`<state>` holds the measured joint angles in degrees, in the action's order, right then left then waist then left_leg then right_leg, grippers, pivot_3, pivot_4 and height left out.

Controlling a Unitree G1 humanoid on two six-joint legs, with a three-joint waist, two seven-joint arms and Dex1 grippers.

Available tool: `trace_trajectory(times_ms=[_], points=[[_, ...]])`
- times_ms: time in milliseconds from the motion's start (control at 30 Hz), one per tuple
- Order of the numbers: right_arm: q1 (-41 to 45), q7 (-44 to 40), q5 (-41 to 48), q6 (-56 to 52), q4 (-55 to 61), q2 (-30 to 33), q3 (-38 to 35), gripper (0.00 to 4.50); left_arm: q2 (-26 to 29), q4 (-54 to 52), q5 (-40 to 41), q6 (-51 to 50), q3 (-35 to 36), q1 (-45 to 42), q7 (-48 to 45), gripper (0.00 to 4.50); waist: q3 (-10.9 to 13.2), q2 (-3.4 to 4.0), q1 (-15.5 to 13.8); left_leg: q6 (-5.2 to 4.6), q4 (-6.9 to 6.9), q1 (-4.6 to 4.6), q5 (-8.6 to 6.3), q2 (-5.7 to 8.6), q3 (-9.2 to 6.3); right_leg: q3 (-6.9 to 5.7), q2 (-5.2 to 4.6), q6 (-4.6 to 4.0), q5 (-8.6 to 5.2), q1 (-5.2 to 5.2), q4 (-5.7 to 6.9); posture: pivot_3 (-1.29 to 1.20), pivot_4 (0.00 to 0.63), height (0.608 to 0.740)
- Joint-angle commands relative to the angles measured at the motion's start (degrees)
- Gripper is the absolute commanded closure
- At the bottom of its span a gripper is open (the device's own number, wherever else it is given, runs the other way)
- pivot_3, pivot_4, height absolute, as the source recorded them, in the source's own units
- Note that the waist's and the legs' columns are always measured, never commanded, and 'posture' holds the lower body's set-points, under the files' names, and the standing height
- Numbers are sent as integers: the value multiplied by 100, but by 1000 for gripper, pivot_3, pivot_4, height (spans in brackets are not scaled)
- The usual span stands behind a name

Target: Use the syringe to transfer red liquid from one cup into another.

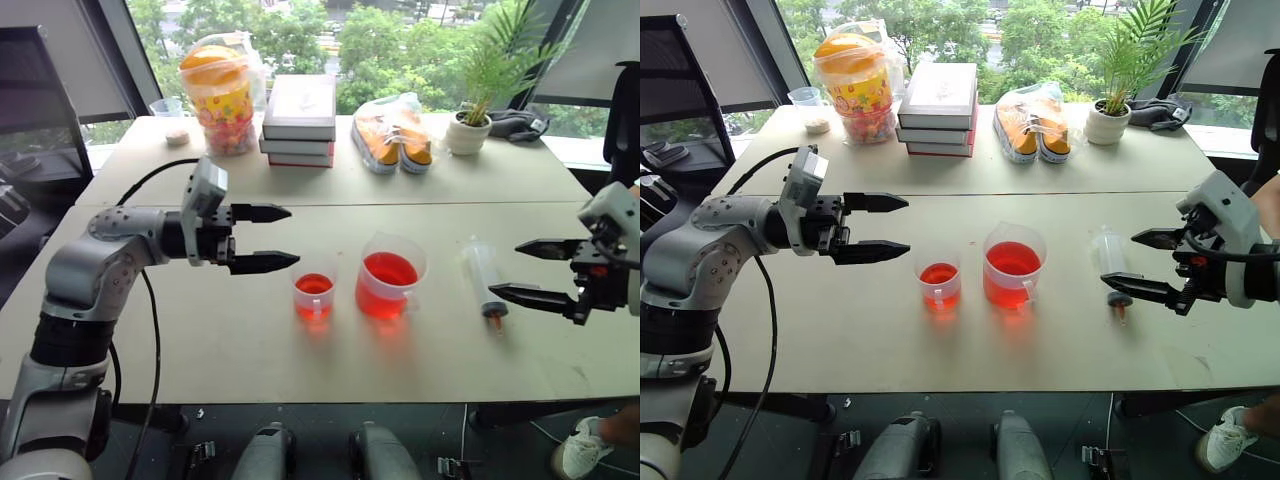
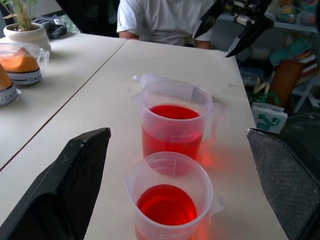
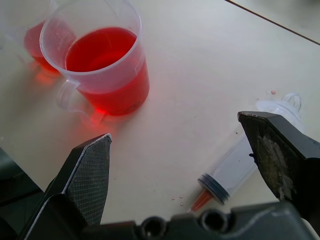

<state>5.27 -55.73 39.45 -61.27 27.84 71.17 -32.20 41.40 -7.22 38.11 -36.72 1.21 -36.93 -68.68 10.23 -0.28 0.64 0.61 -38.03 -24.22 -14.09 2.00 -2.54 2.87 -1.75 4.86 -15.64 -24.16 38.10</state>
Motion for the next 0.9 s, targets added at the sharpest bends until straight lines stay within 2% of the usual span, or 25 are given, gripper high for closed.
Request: trace_trajectory(times_ms=[33, 467, 767, 833, 900], points=[[74, -6, -40, 52, 22, 159, -133, 31, 35, -54, 29, 107, 144, -96, -26, 0, 0, 0, 0, 0, 0, 0, 0, 0, 0, 0, 0, 0, 0, 0, 0, 0, 150, 740], [2, 8, -201, 111, -10, 192, -230, 31, -69, 90, -34, 228, 89, -213, -16, 0, 0, 0, -1, 0, 0, 0, 0, 0, 0, 0, -1, 0, 0, 0, 0, 0, 150, 740], [372, 463, -493, 310, -410, 135, 403, 31, -211, 30, -65, 274, 65, -167, 72, 0, 0, 0, 1, 0, -1, 3, 0, 0, 1, 1, 0, 0, 0, 3, 0, 0, 150, 740], [693, 674, -491, 99, -629, 168, 662, 31, -255, 45, -70, 281, 54, -190, 88, 0, 0, 0, 4, 0, -1, 3, 0, 0, 1, 1, -1, 0, 0, 3, 0, 0, 150, 740], [1575, 1096, -439, -656, -1084, 115, 1249, 31, -297, 66, -84, 304, 28, -198, 92, 0, -1, 2, 30, 0, -1, 5, 0, 0, 5, 4, -2, 0, 0, 3, 1, 0, 150, 740]])
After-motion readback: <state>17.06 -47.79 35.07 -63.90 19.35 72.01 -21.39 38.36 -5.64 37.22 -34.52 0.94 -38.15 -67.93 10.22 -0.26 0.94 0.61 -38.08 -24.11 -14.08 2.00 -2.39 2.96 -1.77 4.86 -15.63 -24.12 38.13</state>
